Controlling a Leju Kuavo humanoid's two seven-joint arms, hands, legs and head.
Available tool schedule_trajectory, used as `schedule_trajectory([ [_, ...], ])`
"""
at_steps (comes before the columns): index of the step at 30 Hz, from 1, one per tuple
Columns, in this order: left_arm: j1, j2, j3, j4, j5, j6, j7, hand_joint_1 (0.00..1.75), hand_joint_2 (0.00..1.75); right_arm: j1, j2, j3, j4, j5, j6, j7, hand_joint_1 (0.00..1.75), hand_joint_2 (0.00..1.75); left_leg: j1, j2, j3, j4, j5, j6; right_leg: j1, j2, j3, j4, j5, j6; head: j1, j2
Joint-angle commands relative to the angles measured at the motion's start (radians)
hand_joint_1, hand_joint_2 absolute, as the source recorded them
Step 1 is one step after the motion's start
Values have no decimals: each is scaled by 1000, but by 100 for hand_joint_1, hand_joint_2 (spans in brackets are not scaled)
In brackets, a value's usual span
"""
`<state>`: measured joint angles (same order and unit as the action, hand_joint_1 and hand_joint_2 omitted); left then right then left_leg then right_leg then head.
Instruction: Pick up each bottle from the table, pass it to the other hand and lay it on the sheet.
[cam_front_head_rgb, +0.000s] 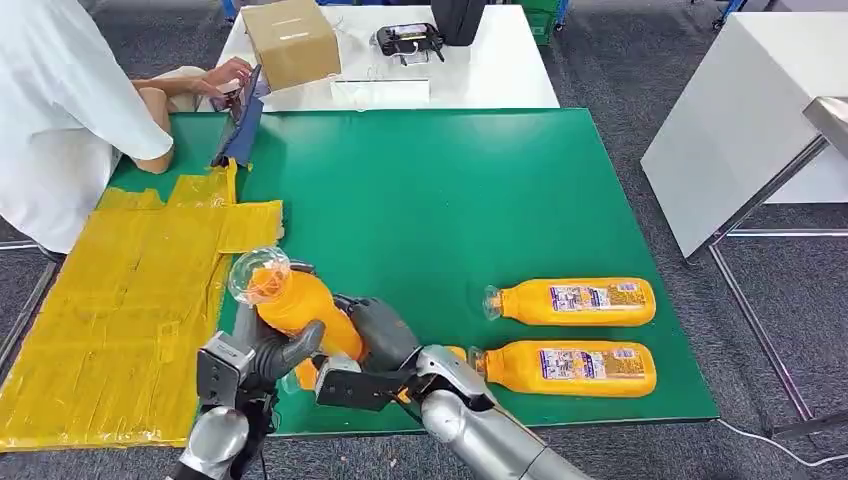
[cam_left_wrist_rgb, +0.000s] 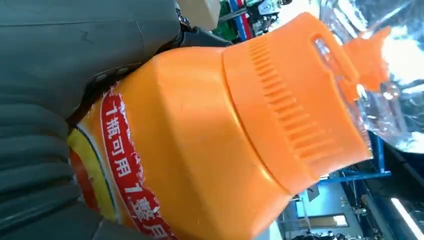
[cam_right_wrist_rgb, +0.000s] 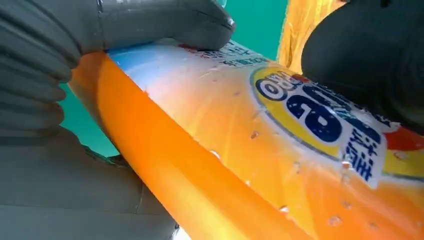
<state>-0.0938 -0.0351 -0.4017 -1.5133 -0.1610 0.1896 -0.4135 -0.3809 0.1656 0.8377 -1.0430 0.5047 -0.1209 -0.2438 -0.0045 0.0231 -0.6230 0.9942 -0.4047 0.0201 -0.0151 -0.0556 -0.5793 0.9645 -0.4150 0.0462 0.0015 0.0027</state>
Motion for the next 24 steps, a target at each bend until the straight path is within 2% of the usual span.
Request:
schedule_trajectory([
  [1,-59,-7,-13,74,-39,35,7,175,175,47,-16,27,-52,-6,-38,-18,0,175,1,-3,2,-1,0,-1,0,0,2,-1,-1,-1,0,0],
  [5,-60,-6,-12,73,-39,35,7,175,175,48,-19,26,-54,-6,-38,-18,0,175,1,-2,2,-1,0,-1,1,1,3,-1,-1,-1,0,0],
  [7,-65,-1,-12,72,-106,92,5,175,175,60,-23,12,-79,-11,-52,-22,0,175,1,-3,4,-1,-1,-1,1,2,5,-1,-1,-2,0,0],
  [8,-90,9,2,84,-311,255,61,175,175,72,-45,-4,-123,14,-88,-17,0,175,1,-2,2,0,-1,-1,1,1,3,-1,-1,-1,0,0],
  [9,-105,17,13,79,-360,283,86,175,175,83,-60,-16,-152,27,-94,-9,0,175,1,-4,4,0,-1,-2,1,2,5,-1,-2,-2,0,0],
  [10,-135,18,48,105,-600,416,181,175,175,94,-79,-25,-183,87,-123,17,0,175,1,-5,2,0,-1,-1,1,0,4,-1,-1,-1,0,0],
  [12,-202,39,124,148,-848,455,314,175,175,112,-110,-46,-233,177,-139,56,0,175,2,-6,2,0,0,-2,1,-1,4,0,-2,-2,0,0],
  [18,-210,35,148,160,-845,434,301,175,175,117,-103,-57,-236,188,-126,57,0,175,1,-1,4,0,-1,-2,1,4,4,0,-1,-2,0,0],
  [20,-207,34,145,159,-846,435,300,175,175,117,-102,-57,-235,188,-126,56,0,175,1,-1,2,-1,0,-1,0,2,2,-1,0,-1,0,0],
  [21,-212,39,155,168,-920,457,338,175,175,112,-106,-51,-233,217,-138,61,0,175,1,-3,4,0,-2,-1,1,2,5,-1,-2,-2,0,0],
  [22,-244,57,173,200,-1092,469,434,175,175,112,-112,-50,-245,232,-143,59,0,175,1,-2,3,0,-1,-1,0,2,4,-1,-1,-1,0,0],
  [24,-326,94,222,283,-1300,488,536,175,175,107,-134,-48,-275,227,-112,52,0,175,2,-1,4,0,-1,-1,1,4,4,0,-1,-2,0,0],
])
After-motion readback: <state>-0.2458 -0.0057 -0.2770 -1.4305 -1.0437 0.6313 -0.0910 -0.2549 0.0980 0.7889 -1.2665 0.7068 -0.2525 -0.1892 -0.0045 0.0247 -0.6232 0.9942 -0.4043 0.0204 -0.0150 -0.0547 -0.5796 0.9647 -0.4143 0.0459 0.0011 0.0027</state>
